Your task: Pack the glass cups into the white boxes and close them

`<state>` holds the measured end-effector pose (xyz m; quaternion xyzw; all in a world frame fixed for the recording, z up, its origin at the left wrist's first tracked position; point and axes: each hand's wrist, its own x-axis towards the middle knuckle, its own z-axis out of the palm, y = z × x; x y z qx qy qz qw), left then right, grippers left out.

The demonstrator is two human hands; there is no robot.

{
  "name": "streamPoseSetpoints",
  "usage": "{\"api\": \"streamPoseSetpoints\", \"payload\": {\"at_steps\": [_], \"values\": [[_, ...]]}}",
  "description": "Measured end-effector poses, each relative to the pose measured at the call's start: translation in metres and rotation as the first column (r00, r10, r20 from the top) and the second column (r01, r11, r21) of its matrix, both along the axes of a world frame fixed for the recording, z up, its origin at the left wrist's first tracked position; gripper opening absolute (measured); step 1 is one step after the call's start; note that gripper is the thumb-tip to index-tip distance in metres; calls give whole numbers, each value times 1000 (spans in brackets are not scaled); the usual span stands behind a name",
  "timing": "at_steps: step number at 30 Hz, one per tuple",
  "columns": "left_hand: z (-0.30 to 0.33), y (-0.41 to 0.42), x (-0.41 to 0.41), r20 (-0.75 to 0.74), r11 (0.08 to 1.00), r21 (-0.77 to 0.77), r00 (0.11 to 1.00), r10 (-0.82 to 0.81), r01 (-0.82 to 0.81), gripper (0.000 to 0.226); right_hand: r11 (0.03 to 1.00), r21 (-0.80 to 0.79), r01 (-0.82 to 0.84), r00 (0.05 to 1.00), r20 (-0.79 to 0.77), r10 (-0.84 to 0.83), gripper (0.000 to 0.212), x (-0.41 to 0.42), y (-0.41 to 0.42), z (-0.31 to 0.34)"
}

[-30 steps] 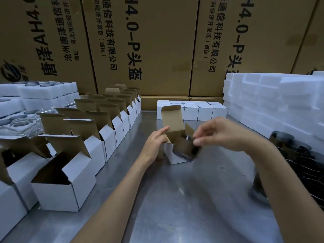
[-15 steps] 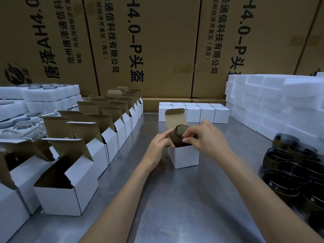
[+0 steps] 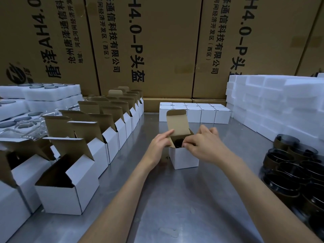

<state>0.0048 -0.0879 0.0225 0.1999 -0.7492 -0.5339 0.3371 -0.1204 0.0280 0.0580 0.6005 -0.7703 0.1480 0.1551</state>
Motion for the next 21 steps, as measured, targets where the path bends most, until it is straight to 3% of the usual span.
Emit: {"api": "streamPoseSetpoints", "payload": {"at_steps": [3, 5, 7, 9, 11, 13, 16, 18, 21], "values": [[1, 1, 1, -7, 1000, 3, 1000, -3, 3, 61, 1000, -30, 5, 999, -45, -7, 40, 2, 2, 0], [2, 2, 1, -46, 999, 53, 999, -6, 9, 61, 970, -243, 1, 1000, 26, 5, 42, 3, 5, 0], [5, 3, 1, -133, 985, 171, 991, -8, 31, 51, 847, -526, 69, 949, 296, 107, 36, 2, 8, 2], [7, 1, 3, -232, 953, 302, 971, 57, 16, 37, 748, -636, 190, 776, 564, 283, 28, -4, 8, 1], [4, -5, 5, -262, 921, 388, 953, 155, -43, 32, 764, -575, 294, 539, 759, 364, 24, -11, 7, -8], [-1, -7, 6, -210, 916, 390, 960, 187, -93, 30, 835, -450, 317, 352, 873, 336, 23, -16, 6, -22], [-7, -1, 0, -127, 942, 327, 985, 120, -73, 26, 905, -360, 226, 227, 923, 310, 37, -12, 1, -38], [-7, 4, -5, -119, 956, 292, 991, 64, -27, 37, 918, -358, 172, 168, 929, 331, 50, -8, -2, -39], [-6, 9, -9, -155, 955, 294, 988, 14, 33, 41, 925, -360, 118, 184, 924, 336, 62, -8, -3, -40]]}}
